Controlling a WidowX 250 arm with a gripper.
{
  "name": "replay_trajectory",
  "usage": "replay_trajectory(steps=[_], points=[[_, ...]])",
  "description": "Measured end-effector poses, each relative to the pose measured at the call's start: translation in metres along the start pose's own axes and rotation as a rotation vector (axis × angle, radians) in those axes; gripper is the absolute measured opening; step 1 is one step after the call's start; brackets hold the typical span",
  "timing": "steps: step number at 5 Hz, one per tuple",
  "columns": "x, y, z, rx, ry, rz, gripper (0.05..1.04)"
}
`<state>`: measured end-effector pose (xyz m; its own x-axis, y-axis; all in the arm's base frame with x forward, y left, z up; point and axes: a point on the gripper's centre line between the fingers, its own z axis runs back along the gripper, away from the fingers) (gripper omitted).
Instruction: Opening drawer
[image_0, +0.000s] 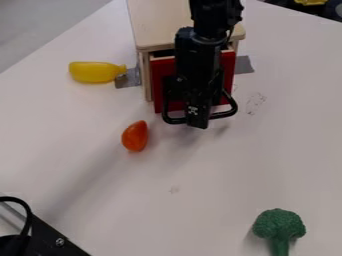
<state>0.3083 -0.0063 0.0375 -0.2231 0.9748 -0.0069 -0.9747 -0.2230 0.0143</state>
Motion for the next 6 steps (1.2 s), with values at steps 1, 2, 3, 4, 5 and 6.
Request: replay_trajectory(steps=[1, 2, 3, 4, 5, 6], points=[[-0.0002, 0.0012, -0.0047, 0.016, 0.002, 0.009, 1.0], [0.0001, 0.0025, -0.0082, 0.028, 0.006, 0.015, 0.944], [0.0007, 0.0017, -0.0083, 0.021, 0.009, 0.019, 0.651], [0.0001, 0.0034, -0.0097, 0.028, 0.013, 0.05, 0.374], [-0.0019, 0.0052, -0.0101, 0.033, 0.018, 0.058, 0.331], [-0.0049, 0.0086, -0.0097, 0.029, 0.025, 0.053, 0.33]])
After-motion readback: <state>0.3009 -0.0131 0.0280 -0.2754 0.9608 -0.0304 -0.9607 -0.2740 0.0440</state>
